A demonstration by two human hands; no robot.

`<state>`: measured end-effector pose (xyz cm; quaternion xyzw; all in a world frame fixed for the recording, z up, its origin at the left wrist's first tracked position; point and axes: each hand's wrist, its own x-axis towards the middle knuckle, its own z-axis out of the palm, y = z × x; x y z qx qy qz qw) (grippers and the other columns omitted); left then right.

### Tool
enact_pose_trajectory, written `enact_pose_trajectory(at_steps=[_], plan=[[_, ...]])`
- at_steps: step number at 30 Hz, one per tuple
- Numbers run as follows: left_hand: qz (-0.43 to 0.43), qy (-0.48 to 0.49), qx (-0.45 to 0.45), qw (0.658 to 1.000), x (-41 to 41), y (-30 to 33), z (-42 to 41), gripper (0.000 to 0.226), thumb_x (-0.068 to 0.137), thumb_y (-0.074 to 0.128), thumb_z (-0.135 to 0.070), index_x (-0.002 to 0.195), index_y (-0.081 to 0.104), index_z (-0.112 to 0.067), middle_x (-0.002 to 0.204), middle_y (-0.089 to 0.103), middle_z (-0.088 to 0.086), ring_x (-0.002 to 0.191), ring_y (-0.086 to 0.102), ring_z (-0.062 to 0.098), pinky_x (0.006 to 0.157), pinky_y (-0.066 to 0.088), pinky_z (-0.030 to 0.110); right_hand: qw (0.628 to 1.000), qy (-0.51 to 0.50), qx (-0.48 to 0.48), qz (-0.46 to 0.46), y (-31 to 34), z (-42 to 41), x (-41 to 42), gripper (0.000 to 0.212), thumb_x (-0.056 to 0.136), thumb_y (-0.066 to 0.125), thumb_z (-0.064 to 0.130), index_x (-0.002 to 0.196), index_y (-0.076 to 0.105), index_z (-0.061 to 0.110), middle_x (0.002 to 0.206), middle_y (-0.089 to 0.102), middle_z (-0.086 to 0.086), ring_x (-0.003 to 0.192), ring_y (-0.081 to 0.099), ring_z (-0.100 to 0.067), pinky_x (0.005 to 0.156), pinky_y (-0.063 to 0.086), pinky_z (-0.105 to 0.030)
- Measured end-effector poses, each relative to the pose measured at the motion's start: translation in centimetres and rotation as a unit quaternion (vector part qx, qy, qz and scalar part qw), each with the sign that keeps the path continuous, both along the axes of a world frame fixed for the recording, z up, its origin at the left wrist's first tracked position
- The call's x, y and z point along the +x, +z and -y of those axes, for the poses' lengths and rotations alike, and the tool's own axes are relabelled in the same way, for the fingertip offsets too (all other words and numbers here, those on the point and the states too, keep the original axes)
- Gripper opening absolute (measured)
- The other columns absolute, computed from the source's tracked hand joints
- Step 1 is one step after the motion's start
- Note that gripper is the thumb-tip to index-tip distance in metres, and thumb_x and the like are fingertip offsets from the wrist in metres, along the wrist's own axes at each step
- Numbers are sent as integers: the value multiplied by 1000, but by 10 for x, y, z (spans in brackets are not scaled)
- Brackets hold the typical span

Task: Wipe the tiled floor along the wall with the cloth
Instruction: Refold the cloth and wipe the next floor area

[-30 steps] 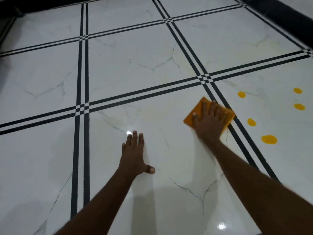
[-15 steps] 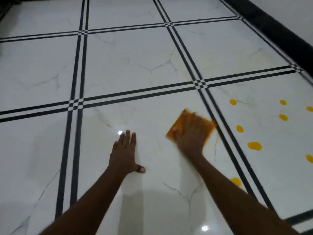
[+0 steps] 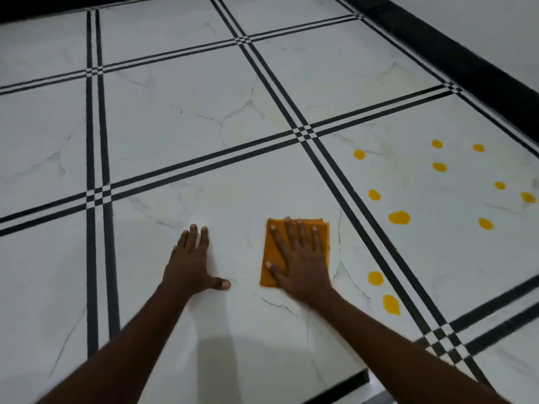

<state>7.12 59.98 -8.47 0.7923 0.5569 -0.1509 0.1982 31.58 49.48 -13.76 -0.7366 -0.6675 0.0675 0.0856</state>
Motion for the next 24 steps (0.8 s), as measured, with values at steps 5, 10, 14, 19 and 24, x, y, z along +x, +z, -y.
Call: enact_pose_trajectory(at_steps=[5,10,14,19,24], plan=[[-46,-23,12,999,17,15,5,149,54,72,-84,159,-8,-15,166,-12,16,154,-8,32,123,17,47,987,-162,-17,12,-3,13,67,77,97,26,67,164,15,31,171,15,-9,157,17,-36,125,4,-59],[0,-168,-10,986,86,10,54,155,41,53,-97,159,-13,-21,165,-22,12,153,-18,33,124,1,49,985,-172,1,2,2,106,28,82,95,36,65,164,10,28,172,11,-11,157,12,-37,126,1,-59],[-17,-208,5,978,92,-5,68,154,52,70,-86,156,-22,-21,162,-31,11,151,-23,33,123,-2,51,995,-97,-2,6,-3,68,80,79,95,33,67,164,17,30,171,17,-8,157,18,-34,125,10,-59],[-43,-219,14,975,96,1,68,154,54,76,-79,156,-22,-19,163,-27,14,152,-18,34,124,3,50,929,-369,-3,20,0,120,135,79,97,26,65,164,12,25,169,21,-16,153,22,-42,122,16,-63],[-71,-213,11,974,105,7,71,152,58,79,-73,156,-22,-16,162,-27,16,152,-17,36,124,6,51,964,-265,-7,-3,4,132,33,84,95,33,66,165,6,26,171,8,-15,157,8,-41,125,3,-62]])
